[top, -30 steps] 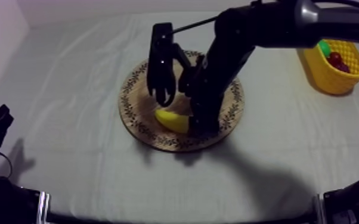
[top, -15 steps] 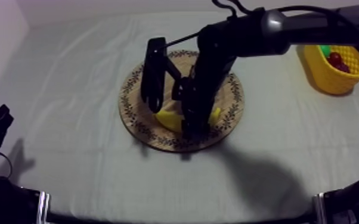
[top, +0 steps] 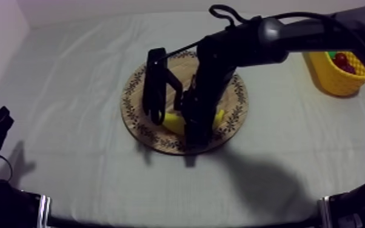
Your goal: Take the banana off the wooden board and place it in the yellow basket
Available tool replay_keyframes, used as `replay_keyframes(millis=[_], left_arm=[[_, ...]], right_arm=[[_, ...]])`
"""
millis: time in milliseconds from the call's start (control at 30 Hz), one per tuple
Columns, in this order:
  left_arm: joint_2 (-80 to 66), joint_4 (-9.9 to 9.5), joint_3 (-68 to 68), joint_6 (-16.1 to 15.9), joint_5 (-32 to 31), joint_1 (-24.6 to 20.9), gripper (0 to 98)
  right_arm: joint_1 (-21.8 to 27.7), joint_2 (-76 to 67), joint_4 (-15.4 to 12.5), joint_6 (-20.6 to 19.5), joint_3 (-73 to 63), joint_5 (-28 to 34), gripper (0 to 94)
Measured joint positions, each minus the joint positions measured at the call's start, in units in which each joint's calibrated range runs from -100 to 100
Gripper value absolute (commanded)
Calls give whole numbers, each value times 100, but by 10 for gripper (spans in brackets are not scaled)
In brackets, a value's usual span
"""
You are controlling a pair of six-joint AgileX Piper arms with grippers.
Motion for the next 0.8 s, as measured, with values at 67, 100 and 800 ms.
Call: replay_keyframes(millis=[67, 100, 800], left_arm=[[0, 0, 0, 0, 0, 0, 1], [0, 0, 0, 0, 0, 0, 1], [0, 0, 0, 0, 0, 0, 1]], right_arm=[[-4, 0, 0, 0, 21, -28, 349], [-7, 0, 0, 0, 28, -36, 323], [400, -1454, -130, -105, 587, 478, 231]])
